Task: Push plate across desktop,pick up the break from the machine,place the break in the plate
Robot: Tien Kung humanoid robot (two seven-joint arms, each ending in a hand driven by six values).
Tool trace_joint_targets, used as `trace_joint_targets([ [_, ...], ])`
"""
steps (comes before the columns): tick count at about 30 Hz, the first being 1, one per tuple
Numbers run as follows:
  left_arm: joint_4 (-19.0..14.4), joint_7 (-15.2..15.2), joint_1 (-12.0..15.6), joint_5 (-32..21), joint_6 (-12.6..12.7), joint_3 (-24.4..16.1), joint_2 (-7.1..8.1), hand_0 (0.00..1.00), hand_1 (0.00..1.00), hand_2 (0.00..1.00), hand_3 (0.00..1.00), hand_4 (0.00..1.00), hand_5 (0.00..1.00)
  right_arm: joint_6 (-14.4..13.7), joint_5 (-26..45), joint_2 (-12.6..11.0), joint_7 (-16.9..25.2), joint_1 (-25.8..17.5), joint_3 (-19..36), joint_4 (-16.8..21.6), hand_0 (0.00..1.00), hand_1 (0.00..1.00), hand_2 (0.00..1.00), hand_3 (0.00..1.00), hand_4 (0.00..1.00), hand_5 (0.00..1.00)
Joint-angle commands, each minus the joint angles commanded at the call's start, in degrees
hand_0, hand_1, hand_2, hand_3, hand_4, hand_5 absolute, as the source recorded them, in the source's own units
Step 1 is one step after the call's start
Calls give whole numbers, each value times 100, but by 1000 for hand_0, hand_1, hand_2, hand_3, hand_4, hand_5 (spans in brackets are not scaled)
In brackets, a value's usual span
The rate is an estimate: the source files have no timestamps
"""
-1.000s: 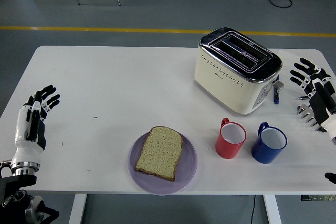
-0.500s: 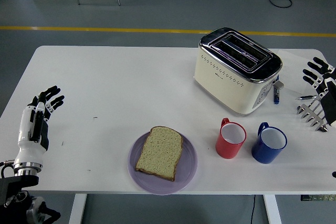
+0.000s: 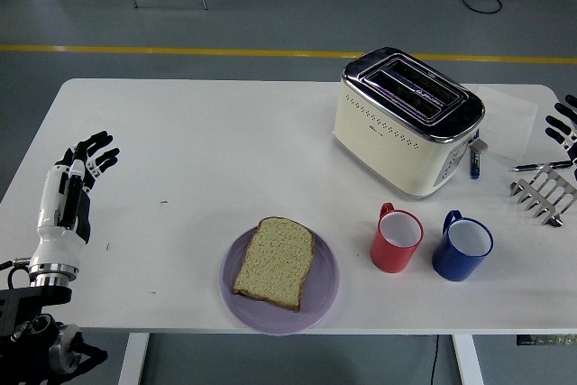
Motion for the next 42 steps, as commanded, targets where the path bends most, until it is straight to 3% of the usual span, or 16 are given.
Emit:
trace_joint_targets([
  [5, 4, 20, -126, 10, -3, 32, 12, 745, 741, 797, 735, 512, 903, -13, 78, -10, 0, -26, 113, -9, 883, 791, 821, 803, 488, 613],
  [42, 82, 54, -270, 28, 61, 110, 7, 756, 756, 808, 754, 524, 918, -112, 121, 49, 23, 101, 264, -51, 881, 789, 819, 799, 488, 606],
])
